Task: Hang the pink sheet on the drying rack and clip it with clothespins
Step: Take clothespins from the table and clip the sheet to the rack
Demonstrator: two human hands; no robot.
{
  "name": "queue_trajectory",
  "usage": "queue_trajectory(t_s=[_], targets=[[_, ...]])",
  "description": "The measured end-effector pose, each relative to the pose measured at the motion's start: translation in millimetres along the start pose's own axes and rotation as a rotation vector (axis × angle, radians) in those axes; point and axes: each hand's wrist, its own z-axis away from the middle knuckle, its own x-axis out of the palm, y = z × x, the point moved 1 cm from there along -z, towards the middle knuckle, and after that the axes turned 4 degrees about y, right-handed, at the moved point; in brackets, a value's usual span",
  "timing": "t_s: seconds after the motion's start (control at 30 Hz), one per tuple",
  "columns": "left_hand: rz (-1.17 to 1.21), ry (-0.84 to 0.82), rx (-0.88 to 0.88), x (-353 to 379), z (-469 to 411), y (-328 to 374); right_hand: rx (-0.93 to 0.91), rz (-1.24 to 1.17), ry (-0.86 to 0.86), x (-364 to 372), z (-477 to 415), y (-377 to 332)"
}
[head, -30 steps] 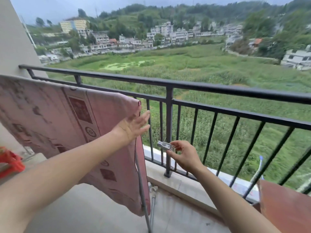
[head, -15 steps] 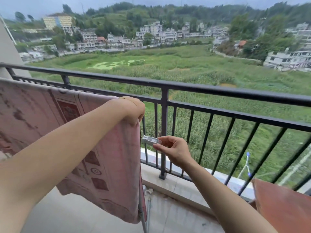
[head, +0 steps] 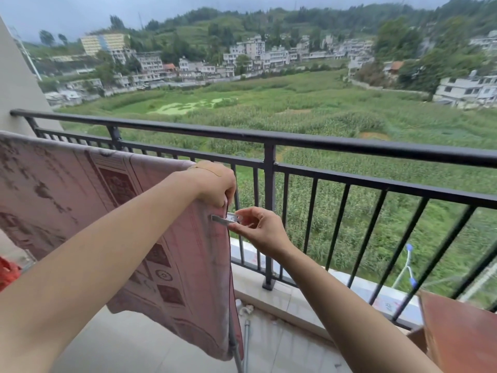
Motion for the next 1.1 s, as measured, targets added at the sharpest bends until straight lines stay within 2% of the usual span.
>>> queue_trajectory(t_s=[0.13,0.2,0.33,0.4,0.5,0.67,0.8,0.97,1.1], targets=[[0.077,-0.001,-0.023,-2,-1,6,-0.056,0.05,0.012,-11,8,6],[0.159,0.049,-0.027,-5,-5,11,-0.047,0.076,0.05,-23,13,13],[0.107,0.349,-0.096,3,-32,42,0.021,0.267,0.161,-67,35,45],[0.162,0.489,-0.086,16,-51,76,0.078,0.416,0.202,-98,56,69],[0.309,0.549,-0.017,44,-78,150,0.198,0.593,0.289,-153,105,110],[0.48,0.389,0.199,102,-108,313,0.581,0.701,0.47,-241,231,174],[0.539,0.214,0.441,148,-91,448,0.949,0.693,0.602,-285,345,218],[0.444,-0.087,0.725,211,-46,576,1.357,0.654,0.643,-300,474,256],[0.395,-0.307,0.869,252,-6,640,1.568,0.624,0.578,-287,556,273]])
